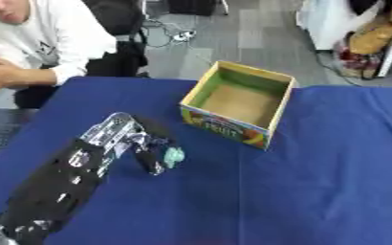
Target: Pick up objects on the table and place them in the box.
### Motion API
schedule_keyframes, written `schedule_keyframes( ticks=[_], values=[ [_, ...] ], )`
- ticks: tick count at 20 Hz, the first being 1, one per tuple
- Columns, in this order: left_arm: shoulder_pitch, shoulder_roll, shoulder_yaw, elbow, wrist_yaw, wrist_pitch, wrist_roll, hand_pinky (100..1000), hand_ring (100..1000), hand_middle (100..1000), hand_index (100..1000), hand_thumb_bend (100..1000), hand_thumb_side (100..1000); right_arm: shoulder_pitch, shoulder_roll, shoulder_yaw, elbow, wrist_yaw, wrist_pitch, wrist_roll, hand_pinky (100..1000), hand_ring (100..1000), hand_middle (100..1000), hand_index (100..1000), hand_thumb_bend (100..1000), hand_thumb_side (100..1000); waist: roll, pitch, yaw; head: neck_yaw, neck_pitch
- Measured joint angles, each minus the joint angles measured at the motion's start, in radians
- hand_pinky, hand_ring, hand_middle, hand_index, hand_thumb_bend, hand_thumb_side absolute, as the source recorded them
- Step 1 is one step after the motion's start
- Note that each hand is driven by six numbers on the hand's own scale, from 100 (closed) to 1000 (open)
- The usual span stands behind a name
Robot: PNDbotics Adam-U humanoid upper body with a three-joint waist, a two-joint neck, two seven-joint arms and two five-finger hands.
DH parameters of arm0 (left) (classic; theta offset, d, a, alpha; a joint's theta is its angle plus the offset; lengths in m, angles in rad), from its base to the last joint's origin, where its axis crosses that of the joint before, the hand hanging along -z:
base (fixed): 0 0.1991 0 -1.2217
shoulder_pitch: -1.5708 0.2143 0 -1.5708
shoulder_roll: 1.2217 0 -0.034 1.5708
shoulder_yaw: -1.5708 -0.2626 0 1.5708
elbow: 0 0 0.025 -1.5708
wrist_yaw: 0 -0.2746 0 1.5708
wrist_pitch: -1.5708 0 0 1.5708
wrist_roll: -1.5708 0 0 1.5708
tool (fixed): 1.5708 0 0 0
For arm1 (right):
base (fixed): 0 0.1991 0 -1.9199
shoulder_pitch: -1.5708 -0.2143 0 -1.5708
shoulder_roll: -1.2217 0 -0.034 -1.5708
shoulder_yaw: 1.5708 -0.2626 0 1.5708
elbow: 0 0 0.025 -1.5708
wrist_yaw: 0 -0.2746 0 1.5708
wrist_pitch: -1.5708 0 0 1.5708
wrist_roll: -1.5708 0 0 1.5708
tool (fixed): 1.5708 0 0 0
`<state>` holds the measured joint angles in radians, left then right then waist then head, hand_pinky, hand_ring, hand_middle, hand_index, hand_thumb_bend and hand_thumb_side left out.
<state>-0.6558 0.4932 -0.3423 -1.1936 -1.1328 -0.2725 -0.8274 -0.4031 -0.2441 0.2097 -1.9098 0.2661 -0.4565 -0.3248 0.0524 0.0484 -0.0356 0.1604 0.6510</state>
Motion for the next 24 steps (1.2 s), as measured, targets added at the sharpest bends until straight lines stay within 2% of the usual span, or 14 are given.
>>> schedule_keyframes(
  ticks=[10, 15, 24],
  values=[
    [0.0, -0.011, 0.001, 0.039, -0.011, -0.02, 0.02, 433, 665, 908, 1000, 857, 540, 0.0, 0.0, 0.0, 0.0, 0.0, 0.0, 0.0, 178, 274, 364, 457, 100, 862, 0.0, 0.0, -0.003, 0.0, 0.0],
    [0.0, -0.018, 0.001, 0.053, -0.029, -0.032, 0.032, 370, 605, 865, 993, 836, 515, 0.0, 0.0, 0.0, 0.0, 0.0, 0.002, 0.002, 177, 272, 363, 456, 100, 863, 0.0, 0.0, -0.005, 0.004, 0.0],
    [-0.008, -0.026, 0.0, 0.071, -0.063, -0.051, 0.051, 358, 591, 855, 985, 837, 522, 0.0, 0.0, 0.0, 0.0, -0.001, 0.002, 0.002, 178, 273, 363, 457, 100, 861, 0.001, 0.0, -0.008, 0.008, 0.0]
  ],
)
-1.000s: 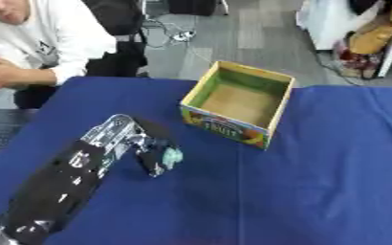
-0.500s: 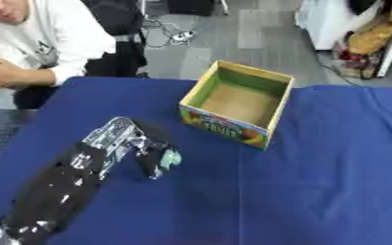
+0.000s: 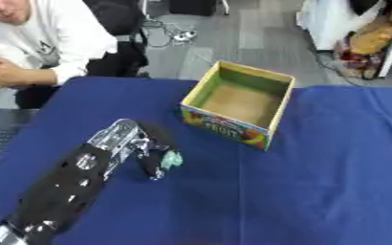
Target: Pick up objects on the table and place them in the box.
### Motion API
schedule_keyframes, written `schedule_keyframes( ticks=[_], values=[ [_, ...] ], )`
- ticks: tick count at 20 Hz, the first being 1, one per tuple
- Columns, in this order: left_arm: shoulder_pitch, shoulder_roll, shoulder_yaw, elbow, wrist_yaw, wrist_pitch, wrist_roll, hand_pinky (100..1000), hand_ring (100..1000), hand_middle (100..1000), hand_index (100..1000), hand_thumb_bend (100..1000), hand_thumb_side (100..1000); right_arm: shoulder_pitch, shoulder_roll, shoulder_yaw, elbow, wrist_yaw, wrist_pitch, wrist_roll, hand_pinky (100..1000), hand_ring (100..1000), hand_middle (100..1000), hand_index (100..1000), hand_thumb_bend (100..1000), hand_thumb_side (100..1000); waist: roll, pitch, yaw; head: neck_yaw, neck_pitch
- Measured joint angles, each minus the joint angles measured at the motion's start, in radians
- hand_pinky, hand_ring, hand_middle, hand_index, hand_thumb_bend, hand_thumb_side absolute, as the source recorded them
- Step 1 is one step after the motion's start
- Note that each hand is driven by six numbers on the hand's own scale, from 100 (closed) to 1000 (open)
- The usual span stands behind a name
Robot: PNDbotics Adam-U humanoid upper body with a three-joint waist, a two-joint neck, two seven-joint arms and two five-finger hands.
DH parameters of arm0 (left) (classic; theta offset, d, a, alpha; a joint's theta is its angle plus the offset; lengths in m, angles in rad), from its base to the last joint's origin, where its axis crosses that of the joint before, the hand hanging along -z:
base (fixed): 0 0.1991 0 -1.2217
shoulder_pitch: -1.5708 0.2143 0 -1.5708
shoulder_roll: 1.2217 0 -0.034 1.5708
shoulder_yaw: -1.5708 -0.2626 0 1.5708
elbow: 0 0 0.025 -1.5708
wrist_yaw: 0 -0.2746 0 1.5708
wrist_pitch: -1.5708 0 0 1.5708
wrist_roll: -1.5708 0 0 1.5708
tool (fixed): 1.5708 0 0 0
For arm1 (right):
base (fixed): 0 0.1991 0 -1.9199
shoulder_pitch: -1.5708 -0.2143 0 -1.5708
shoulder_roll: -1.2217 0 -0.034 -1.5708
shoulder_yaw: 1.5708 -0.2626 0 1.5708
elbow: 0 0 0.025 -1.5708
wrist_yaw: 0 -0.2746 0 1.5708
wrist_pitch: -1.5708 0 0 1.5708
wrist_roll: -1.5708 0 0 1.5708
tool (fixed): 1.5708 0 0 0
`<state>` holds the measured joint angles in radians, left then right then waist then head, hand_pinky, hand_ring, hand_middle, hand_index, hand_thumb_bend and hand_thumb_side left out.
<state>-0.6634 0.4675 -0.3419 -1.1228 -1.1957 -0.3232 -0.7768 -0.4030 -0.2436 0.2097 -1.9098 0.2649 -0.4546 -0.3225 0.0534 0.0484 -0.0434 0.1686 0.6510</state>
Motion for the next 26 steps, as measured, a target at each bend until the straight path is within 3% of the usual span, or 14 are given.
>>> schedule_keyframes(
  ticks=[4, 5, 9, 10, 11, 12, 16, 20, 26],
  values=[
    [-0.002, -0.003, 0.0, 0.005, -0.009, -0.009, 0.009, 324, 559, 828, 967, 827, 519, 0.0, 0.0, 0.0, 0.0, 0.0, 0.0, 0.0, 178, 272, 363, 457, 100, 863, 0.0, 0.0, -0.003, 0.0, 0.0],
    [-0.002, -0.006, 0.0, 0.005, -0.012, -0.013, 0.013, 256, 502, 776, 923, 775, 506, 0.0, 0.0, 0.0, 0.0, 0.0, 0.0, 0.0, 178, 272, 363, 456, 100, 864, 0.0, 0.0, -0.003, 0.0, 0.0],
    [-0.002, -0.009, -0.001, 0.006, -0.019, -0.023, 0.024, 165, 385, 671, 830, 680, 471, 0.0, 0.002, 0.0, 0.0, -0.002, 0.0, 0.0, 178, 272, 363, 456, 100, 864, 0.001, 0.0, -0.004, 0.0, 0.0],
    [-0.003, -0.009, -0.002, 0.007, -0.022, -0.023, 0.025, 178, 400, 685, 842, 694, 473, 0.0, 0.004, 0.0, 0.0, -0.002, 0.0, 0.0, 178, 272, 363, 457, 100, 864, 0.001, 0.0, -0.004, 0.0, 0.0],
    [-0.003, -0.01, -0.003, 0.008, -0.024, -0.022, 0.025, 107, 324, 614, 775, 622, 467, 0.0, 0.006, 0.0, 0.0, -0.002, 0.0, 0.0, 178, 272, 362, 456, 100, 864, 0.001, 0.0, -0.004, 0.0, 0.0],
    [-0.004, -0.011, -0.004, 0.01, -0.027, -0.021, 0.025, 107, 324, 614, 775, 622, 467, 0.0, 0.007, 0.0, 0.0, -0.003, 0.0, 0.0, 178, 272, 362, 456, 100, 864, 0.001, -0.001, -0.004, 0.0, 0.0],
    [-0.01, -0.017, -0.006, 0.018, -0.037, -0.013, 0.023, 100, 234, 525, 669, 407, 472, 0.001, 0.007, 0.0, 0.0, -0.003, 0.0, 0.0, 178, 272, 362, 456, 100, 865, 0.001, -0.001, -0.005, 0.0, 0.0],
    [-0.01, -0.017, -0.006, 0.029, -0.044, -0.004, 0.03, 100, 204, 491, 630, 129, 540, 0.001, 0.007, 0.0, 0.0, -0.003, 0.0, 0.0, 177, 272, 362, 455, 100, 865, 0.002, -0.002, -0.004, 0.0, 0.0],
    [-0.006, -0.017, -0.006, 0.049, -0.049, 0.004, 0.058, 100, 171, 448, 592, 100, 699, 0.001, 0.008, 0.0, 0.0, -0.005, 0.0, 0.001, 177, 271, 362, 455, 100, 865, 0.001, -0.002, -0.004, 0.0, 0.0]
  ],
)
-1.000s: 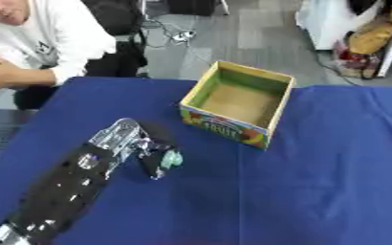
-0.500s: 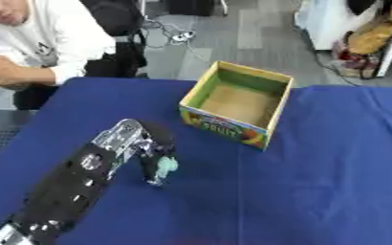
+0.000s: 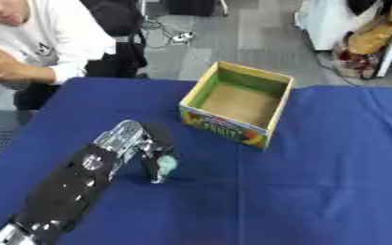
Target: Pick up objects on the table and place them in the box.
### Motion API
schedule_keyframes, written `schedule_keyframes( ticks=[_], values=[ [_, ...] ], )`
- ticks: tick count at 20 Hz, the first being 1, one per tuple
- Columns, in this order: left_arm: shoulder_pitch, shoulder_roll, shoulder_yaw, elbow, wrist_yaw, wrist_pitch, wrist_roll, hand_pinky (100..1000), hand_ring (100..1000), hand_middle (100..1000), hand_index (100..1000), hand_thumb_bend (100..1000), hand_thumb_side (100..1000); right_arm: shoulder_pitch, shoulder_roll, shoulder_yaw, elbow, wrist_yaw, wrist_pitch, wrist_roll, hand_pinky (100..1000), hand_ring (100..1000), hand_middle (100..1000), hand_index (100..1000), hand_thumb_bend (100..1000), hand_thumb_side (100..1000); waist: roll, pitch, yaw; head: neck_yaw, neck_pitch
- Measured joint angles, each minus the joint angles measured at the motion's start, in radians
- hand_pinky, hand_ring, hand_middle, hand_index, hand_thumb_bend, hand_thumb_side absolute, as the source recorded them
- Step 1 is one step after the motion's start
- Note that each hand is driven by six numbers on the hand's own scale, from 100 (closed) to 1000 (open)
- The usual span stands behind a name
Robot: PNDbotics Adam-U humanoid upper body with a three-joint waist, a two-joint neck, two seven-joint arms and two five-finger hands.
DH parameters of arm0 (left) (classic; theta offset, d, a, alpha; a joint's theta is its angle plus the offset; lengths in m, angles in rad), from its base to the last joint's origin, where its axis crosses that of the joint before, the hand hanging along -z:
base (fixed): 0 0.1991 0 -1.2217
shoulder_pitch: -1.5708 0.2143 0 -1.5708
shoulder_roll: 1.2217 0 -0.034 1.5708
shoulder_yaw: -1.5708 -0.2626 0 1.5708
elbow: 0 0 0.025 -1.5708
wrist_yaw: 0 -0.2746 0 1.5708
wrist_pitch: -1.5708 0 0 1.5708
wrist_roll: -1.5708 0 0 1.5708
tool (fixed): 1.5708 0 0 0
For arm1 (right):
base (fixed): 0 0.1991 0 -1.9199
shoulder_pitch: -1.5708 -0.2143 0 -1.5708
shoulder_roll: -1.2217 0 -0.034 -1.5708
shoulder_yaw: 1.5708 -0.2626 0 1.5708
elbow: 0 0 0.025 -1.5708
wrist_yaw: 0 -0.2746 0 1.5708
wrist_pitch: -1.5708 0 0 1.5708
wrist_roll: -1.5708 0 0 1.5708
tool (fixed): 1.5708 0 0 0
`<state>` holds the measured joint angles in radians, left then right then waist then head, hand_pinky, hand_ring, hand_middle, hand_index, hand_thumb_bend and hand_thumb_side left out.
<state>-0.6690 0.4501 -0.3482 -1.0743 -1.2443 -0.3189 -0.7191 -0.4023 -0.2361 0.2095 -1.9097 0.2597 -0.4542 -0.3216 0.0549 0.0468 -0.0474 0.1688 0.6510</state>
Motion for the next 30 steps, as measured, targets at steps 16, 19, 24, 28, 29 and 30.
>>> schedule_keyframes(
  ticks=[16, 19, 24, 28, 29, 30],
  values=[
    [-0.001, 0.0, 0.002, 0.006, 0.022, -0.013, -0.041, 459, 563, 745, 780, 607, 588, 0.0, 0.0, 0.0, 0.006, -0.004, 0.003, 0.008, 174, 268, 361, 455, 100, 867, 0.0, -0.006, 0.002, 0.0, 0.0],
    [-0.002, 0.0, 0.006, -0.002, 0.049, 0.019, -0.081, 453, 568, 755, 791, 605, 622, 0.001, 0.0, 0.0, 0.006, -0.007, 0.002, 0.009, 174, 268, 361, 455, 100, 867, -0.001, -0.006, 0.003, 0.0, 0.0],
    [-0.002, 0.0, 0.007, -0.013, 0.097, 0.057, -0.119, 459, 572, 765, 800, 593, 661, 0.005, 0.0, 0.0, 0.006, -0.011, 0.002, 0.01, 174, 267, 361, 455, 100, 868, -0.001, -0.006, 0.003, 0.0, 0.0],
    [-0.005, 0.0, 0.007, -0.013, 0.107, 0.067, -0.129, 411, 520, 723, 785, 469, 720, 0.007, 0.0, 0.0, 0.006, -0.011, 0.002, 0.01, 174, 267, 361, 455, 100, 868, -0.001, -0.006, 0.003, 0.0, 0.0],
    [-0.005, 0.0, 0.007, -0.013, 0.107, 0.069, -0.131, 395, 502, 703, 781, 395, 751, 0.007, 0.0, 0.0, 0.006, -0.011, 0.002, 0.01, 174, 267, 360, 454, 100, 869, -0.001, -0.006, 0.003, 0.001, 0.0],
    [-0.006, -0.001, 0.007, -0.013, 0.106, 0.071, -0.133, 388, 493, 693, 777, 357, 748, 0.007, 0.0, 0.0, 0.006, -0.011, 0.002, 0.01, 174, 267, 361, 454, 100, 869, -0.001, -0.006, 0.003, 0.003, 0.0]
  ],
)
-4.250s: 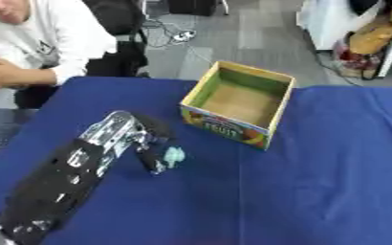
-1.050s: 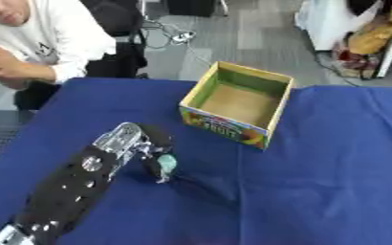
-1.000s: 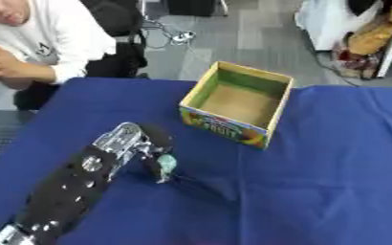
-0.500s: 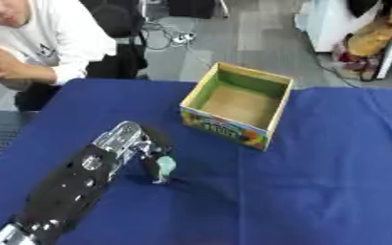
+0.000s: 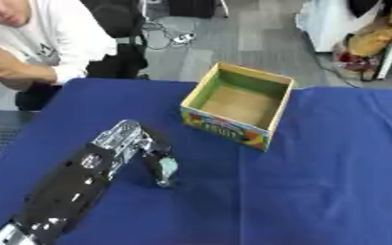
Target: Pick up objects on the table and place them in the box.
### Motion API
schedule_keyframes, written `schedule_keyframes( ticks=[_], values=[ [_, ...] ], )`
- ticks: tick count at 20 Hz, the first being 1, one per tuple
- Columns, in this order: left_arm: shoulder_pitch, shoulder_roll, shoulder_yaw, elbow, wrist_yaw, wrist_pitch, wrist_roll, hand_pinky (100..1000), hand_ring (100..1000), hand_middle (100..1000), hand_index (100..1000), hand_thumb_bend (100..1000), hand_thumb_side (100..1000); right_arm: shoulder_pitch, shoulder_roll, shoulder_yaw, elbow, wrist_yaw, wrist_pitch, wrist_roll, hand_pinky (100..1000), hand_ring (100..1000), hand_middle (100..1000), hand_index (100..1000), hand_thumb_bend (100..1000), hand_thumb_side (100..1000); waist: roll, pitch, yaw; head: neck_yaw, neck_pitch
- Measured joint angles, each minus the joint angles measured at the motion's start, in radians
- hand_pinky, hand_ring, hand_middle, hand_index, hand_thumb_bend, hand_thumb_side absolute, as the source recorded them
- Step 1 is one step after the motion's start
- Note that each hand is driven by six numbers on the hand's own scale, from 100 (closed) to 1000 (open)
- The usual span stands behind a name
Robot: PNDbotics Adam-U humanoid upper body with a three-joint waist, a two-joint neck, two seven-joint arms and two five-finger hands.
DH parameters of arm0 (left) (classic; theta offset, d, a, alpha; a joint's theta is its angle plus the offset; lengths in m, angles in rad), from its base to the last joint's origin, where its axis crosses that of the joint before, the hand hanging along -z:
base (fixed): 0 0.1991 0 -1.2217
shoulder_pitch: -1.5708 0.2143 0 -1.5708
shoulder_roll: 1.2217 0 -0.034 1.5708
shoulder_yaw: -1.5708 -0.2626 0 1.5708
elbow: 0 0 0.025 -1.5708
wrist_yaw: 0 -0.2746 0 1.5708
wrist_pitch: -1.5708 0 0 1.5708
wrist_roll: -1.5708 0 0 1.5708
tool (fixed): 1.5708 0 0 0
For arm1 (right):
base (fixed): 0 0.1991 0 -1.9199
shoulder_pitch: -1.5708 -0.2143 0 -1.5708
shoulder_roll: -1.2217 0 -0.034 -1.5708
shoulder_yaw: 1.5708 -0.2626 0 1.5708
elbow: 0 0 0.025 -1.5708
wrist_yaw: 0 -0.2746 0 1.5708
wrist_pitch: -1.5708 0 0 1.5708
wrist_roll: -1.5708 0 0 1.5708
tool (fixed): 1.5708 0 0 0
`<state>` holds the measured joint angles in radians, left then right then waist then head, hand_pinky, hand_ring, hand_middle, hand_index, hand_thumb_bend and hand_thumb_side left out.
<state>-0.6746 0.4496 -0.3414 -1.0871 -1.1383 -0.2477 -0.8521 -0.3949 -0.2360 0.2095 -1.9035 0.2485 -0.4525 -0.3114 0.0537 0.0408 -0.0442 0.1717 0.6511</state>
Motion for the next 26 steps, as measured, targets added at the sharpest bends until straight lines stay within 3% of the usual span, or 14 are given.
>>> schedule_keyframes(
  ticks=[1, 6, 8, 10, 13, 14, 19, 26],
  values=[
    [0.0, 0.0, 0.0, 0.0, -0.001, 0.003, -0.003, 373, 475, 676, 771, 270, 747, 0.0, 0.0, 0.0, 0.0, 0.0, 0.0, 0.0, 174, 267, 361, 454, 100, 869, 0.0, 0.0, 0.0, 0.001, 0.0],
    [-0.003, -0.008, 0.0, 0.002, -0.026, 0.007, -0.007, 291, 416, 640, 741, 210, 598, 0.0, 0.0, 0.0, 0.0, 0.0, 0.0, 0.0, 173, 266, 360, 454, 100, 869, 0.0, 0.0, 0.0, 0.005, 0.0],
    [-0.004, -0.008, 0.0, 0.006, -0.035, 0.007, -0.007, 203, 352, 597, 706, 172, 559, 0.0, 0.0, 0.0, 0.0, 0.0, 0.0, 0.0, 173, 266, 360, 454, 100, 869, 0.0, 0.0, 0.0, 0.005, 0.0],
    [-0.005, -0.009, 0.0, 0.007, -0.039, 0.007, -0.007, 100, 269, 525, 653, 100, 595, 0.0, 0.0, 0.0, 0.0, 0.0, 0.0, 0.0, 173, 266, 360, 454, 100, 869, 0.0, 0.0, 0.0, 0.006, 0.0],
    [-0.005, -0.009, -0.001, 0.006, -0.041, 0.006, -0.006, 100, 130, 400, 555, 100, 705, 0.0, 0.0, 0.0, 0.0, 0.0, 0.0, 0.0, 173, 266, 360, 453, 100, 870, 0.0, 0.001, 0.0, 0.008, 0.0],
    [-0.005, -0.009, -0.001, 0.005, -0.042, 0.002, -0.002, 100, 100, 355, 521, 100, 705, 0.0, 0.0, 0.0, 0.001, 0.0, 0.0, 0.0, 173, 266, 360, 453, 100, 870, 0.0, 0.001, 0.0, 0.009, 0.001],
    [-0.003, -0.008, -0.003, -0.011, -0.045, -0.033, 0.064, 100, 100, 219, 399, 100, 683, 0.0, 0.0, 0.0, 0.006, 0.0, 0.0, 0.0, 172, 265, 360, 452, 100, 870, 0.0, 0.001, 0.002, 0.01, 0.001],
    [-0.002, -0.006, -0.005, -0.036, -0.058, -0.071, 0.169, 100, 100, 193, 352, 100, 685, 0.0, 0.0, 0.0, 0.006, 0.0, 0.0, 0.0, 173, 266, 360, 453, 100, 869, 0.0, 0.001, 0.003, 0.011, 0.001]
  ],
)
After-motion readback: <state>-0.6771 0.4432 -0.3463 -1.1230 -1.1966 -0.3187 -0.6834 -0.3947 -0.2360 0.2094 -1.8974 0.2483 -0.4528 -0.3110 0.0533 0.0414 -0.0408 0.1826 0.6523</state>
